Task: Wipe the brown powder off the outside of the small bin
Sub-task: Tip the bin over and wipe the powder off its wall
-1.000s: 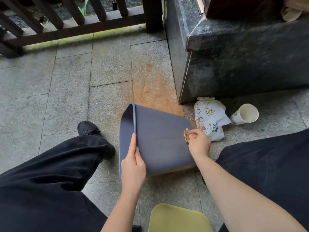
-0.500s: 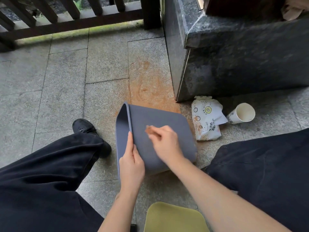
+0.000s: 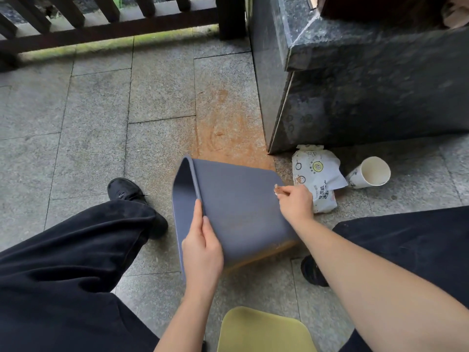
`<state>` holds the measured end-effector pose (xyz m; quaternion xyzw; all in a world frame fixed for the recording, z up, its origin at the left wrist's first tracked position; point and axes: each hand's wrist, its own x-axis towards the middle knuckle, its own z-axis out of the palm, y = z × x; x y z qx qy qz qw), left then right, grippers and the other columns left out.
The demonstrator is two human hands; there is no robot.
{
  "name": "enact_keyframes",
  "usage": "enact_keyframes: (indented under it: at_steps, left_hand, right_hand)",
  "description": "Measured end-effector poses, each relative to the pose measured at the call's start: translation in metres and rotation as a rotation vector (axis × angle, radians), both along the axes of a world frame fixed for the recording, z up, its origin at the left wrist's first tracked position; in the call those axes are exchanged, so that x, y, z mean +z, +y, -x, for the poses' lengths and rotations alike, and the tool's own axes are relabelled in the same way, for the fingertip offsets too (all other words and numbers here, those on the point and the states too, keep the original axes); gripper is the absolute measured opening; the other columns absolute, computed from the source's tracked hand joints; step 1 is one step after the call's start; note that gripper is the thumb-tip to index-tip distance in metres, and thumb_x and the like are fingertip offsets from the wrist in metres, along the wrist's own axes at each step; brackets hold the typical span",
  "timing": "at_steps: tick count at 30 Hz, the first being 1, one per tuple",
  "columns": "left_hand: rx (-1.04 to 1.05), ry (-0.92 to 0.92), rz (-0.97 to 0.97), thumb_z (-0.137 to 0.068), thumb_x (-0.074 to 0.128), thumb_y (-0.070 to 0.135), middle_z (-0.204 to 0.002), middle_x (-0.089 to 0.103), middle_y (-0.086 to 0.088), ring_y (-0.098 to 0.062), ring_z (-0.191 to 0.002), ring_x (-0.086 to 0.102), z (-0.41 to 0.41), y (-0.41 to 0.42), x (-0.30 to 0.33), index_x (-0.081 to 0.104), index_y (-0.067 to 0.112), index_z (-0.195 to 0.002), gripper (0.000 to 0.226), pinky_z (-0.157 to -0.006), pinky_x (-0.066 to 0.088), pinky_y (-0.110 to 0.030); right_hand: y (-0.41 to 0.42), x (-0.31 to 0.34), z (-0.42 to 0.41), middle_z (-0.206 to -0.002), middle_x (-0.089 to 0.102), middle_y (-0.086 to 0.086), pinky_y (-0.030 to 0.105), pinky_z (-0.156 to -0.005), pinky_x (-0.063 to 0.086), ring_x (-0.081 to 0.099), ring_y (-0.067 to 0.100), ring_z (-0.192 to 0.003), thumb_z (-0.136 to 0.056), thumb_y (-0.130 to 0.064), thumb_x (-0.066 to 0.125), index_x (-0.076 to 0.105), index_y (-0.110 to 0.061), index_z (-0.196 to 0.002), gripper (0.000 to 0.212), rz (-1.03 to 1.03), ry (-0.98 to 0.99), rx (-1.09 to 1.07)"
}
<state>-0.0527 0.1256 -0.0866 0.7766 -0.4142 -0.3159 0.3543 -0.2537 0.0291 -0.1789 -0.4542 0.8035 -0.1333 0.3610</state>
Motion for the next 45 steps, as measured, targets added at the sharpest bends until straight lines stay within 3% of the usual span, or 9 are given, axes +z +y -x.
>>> enact_keyframes:
  at_steps: [9,12,15,22,27,31,35,40,45]
  left_hand:
    - [-0.053,-0.053,-0.008,-0.104,0.046,0.013,-0.063,0.060,0.034,0.021,-0.068,0.056,-0.008,-0.012,0.003,0.050,0.017,-0.145,0.042,-0.060,0.038,0.000]
    - [-0.015,-0.019,-0.024,-0.104,0.044,0.011,-0.074,0.057,0.048,0.029,-0.076,0.052,-0.005,-0.010,0.003,0.048,0.013,-0.146,0.042,-0.066,0.035,0.004]
    - [0.051,0.001,-0.019,-0.105,0.043,0.014,-0.119,0.050,0.028,0.039,-0.087,0.039,-0.007,-0.005,0.000,0.048,0.014,-0.147,0.043,-0.072,0.028,0.009]
    - [0.024,-0.042,-0.023,-0.104,0.045,0.013,-0.100,0.050,0.028,0.040,-0.078,0.039,-0.004,-0.005,0.000,0.051,0.015,-0.145,0.041,-0.068,0.026,0.009]
    - [0.099,-0.031,-0.045,-0.104,0.043,0.017,-0.125,0.061,0.006,0.010,-0.096,0.054,-0.015,-0.012,-0.001,0.050,0.016,-0.145,0.042,-0.072,0.034,-0.002]
    - [0.199,0.040,-0.052,-0.103,0.041,0.014,-0.122,0.058,0.007,0.019,-0.088,0.053,-0.019,-0.008,-0.004,0.049,0.012,-0.145,0.043,-0.071,0.032,0.005]
    - [0.316,0.096,-0.092,-0.101,0.040,0.024,-0.145,0.051,0.010,0.005,-0.120,0.045,-0.023,-0.009,-0.008,0.048,0.018,-0.147,0.047,-0.092,0.031,-0.010]
    - [0.299,0.087,-0.076,-0.099,0.040,0.027,-0.142,0.051,0.016,0.011,-0.115,0.043,-0.024,-0.012,-0.009,0.048,0.021,-0.146,0.048,-0.085,0.028,-0.003]
    - [0.315,0.115,-0.087,-0.099,0.040,0.023,-0.145,0.053,0.006,-0.002,-0.123,0.051,-0.033,-0.016,-0.009,0.049,0.017,-0.146,0.048,-0.100,0.040,-0.020]
  right_hand:
    - [0.076,0.089,-0.101,-0.091,0.055,-0.004,0.034,-0.080,0.054,0.062,0.017,-0.085,-0.093,-0.026,0.060,0.069,-0.027,-0.120,0.029,0.422,-0.374,0.300]
    - [0.085,0.091,-0.102,-0.091,0.053,-0.008,0.029,-0.080,0.052,0.058,0.013,-0.085,-0.095,-0.028,0.056,0.063,-0.032,-0.124,0.030,0.503,-0.404,0.389]
    - [0.070,0.058,-0.070,-0.092,0.054,-0.001,0.030,-0.085,0.049,0.059,0.019,-0.087,-0.093,-0.018,0.058,0.070,-0.034,-0.118,0.032,0.413,-0.242,0.286]
    - [0.035,0.017,-0.017,-0.104,0.052,0.005,0.035,-0.096,0.046,0.057,0.028,-0.102,-0.098,-0.020,0.056,0.071,-0.022,-0.120,0.026,0.024,-0.029,-0.120]
    - [0.079,0.085,-0.106,-0.090,0.053,-0.003,0.026,-0.082,0.049,0.061,0.016,-0.081,-0.094,-0.029,0.057,0.071,-0.030,-0.115,0.026,0.357,-0.296,0.206]
    - [0.102,0.099,-0.111,-0.087,0.051,-0.007,0.034,-0.079,0.047,0.057,0.015,-0.083,-0.093,-0.031,0.053,0.066,-0.033,-0.120,0.030,0.447,-0.309,0.387]
    - [0.064,0.056,-0.049,-0.089,0.054,0.001,0.036,-0.084,0.050,0.061,0.025,-0.083,-0.094,-0.026,0.061,0.074,-0.030,-0.111,0.022,0.327,-0.115,0.165]
    - [0.021,0.028,-0.008,-0.098,0.048,0.003,0.033,-0.089,0.046,0.060,0.030,-0.098,-0.098,-0.035,0.058,0.073,-0.018,-0.118,0.030,0.108,0.061,-0.008]
    - [0.059,0.078,-0.087,-0.095,0.052,0.005,0.034,-0.083,0.050,0.060,0.027,-0.084,-0.096,-0.031,0.056,0.072,-0.026,-0.115,0.026,0.267,-0.151,0.249]
